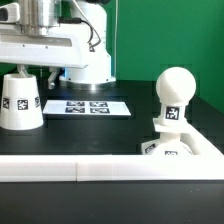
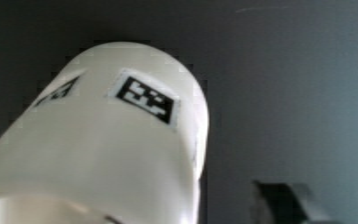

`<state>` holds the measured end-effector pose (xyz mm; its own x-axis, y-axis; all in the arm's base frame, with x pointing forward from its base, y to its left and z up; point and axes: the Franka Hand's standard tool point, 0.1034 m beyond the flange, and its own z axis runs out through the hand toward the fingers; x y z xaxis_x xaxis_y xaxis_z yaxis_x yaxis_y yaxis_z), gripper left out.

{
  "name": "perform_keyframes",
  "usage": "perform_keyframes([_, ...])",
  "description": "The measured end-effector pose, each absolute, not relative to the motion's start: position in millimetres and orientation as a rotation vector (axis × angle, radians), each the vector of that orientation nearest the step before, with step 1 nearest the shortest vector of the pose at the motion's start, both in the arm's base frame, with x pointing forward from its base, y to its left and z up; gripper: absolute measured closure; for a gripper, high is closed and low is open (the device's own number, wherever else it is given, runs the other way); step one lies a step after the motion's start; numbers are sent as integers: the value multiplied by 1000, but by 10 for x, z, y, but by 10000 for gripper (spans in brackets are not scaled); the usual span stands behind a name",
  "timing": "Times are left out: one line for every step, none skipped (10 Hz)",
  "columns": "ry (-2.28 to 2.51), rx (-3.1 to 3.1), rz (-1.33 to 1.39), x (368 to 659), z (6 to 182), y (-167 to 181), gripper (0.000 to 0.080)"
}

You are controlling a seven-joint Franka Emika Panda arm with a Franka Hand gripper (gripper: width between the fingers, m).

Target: Assemble lamp

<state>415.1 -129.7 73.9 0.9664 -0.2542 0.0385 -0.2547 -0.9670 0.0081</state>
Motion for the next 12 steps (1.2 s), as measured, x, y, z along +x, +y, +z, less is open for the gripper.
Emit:
perform_keyframes([-400,3102,62,4168,748,-1297,705])
perform_keyframes([-394,3103,67,4191,758,-1286,757])
perform_keyframes([-388,3105,66,4200,758,-1263,757])
perform_keyframes([-388,3107,66,4218,766,-1232,757])
perform_keyframes([-404,3114,58,4256,791,-1151,757])
perform_keyframes([-433,3122,54,4320,843,-1030,757])
perform_keyframes([-473,3131,50,4394,920,-893,757])
perform_keyframes([-536,3142,35,4484,1032,-722,757])
perform_keyframes([-574,3157,35,4629,1202,-535,755])
perform_keyframes([-600,3170,37,4741,1337,-438,755])
perform_keyframes([-628,3184,54,4871,1490,-388,755])
perform_keyframes([-705,3183,55,4990,1642,-347,755])
